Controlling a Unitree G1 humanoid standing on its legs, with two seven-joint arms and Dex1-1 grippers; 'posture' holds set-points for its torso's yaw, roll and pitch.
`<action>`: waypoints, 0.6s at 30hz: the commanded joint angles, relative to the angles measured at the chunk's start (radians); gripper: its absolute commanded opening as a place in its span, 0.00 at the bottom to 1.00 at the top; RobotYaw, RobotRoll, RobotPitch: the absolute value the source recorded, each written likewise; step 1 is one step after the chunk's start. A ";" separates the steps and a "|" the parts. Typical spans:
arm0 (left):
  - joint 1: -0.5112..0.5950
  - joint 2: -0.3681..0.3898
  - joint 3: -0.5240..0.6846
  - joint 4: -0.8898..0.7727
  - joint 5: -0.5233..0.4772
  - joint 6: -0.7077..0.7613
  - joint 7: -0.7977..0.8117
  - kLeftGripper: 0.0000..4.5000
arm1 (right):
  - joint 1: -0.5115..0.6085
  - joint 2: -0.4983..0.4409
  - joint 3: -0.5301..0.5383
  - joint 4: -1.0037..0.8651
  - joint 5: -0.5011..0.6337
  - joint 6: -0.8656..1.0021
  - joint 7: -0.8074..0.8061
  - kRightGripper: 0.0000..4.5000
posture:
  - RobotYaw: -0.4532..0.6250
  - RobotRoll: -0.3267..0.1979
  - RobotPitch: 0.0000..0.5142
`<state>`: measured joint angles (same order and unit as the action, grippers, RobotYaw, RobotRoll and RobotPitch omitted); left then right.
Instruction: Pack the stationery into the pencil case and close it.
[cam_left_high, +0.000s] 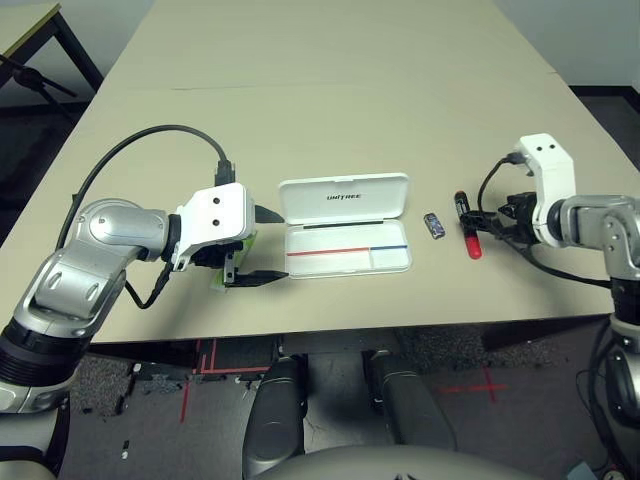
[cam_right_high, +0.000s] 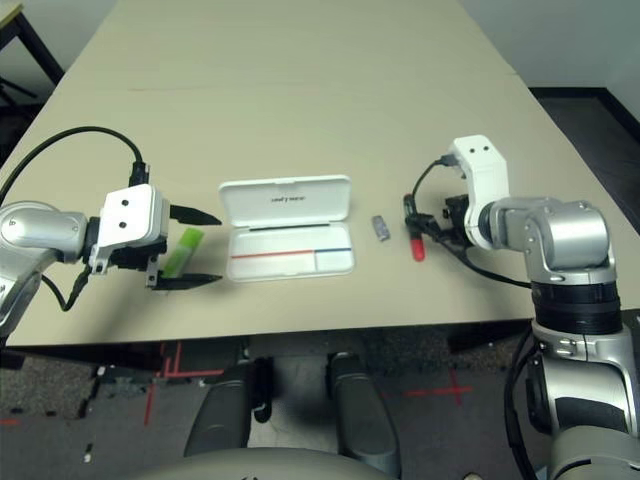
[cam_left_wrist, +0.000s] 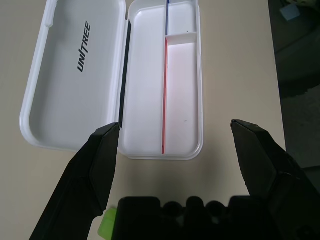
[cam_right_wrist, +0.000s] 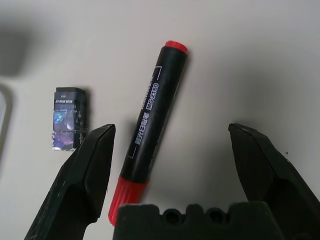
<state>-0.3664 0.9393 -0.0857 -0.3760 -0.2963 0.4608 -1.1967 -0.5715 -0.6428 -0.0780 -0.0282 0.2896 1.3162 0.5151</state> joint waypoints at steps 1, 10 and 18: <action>0.018 0.003 -0.006 -0.018 -0.007 0.007 0.007 0.99 | -0.001 0.016 0.037 0.051 -0.016 -0.040 -0.016 1.00 | 0.39 0.62 0.36; 0.042 0.009 0.004 -0.048 -0.013 0.020 0.021 0.99 | -0.009 0.035 0.064 0.101 -0.021 -0.055 -0.021 1.00 | 0.41 0.62 0.35; 0.045 0.009 0.005 -0.053 -0.011 0.021 0.026 1.00 | -0.007 -0.004 0.085 0.080 -0.007 -0.035 0.008 0.86 | 0.41 0.62 0.35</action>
<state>-0.3341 0.9408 -0.0832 -0.4165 -0.2968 0.4777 -1.1751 -0.5937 -0.6447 -0.0156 0.0380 0.2733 1.2598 0.5055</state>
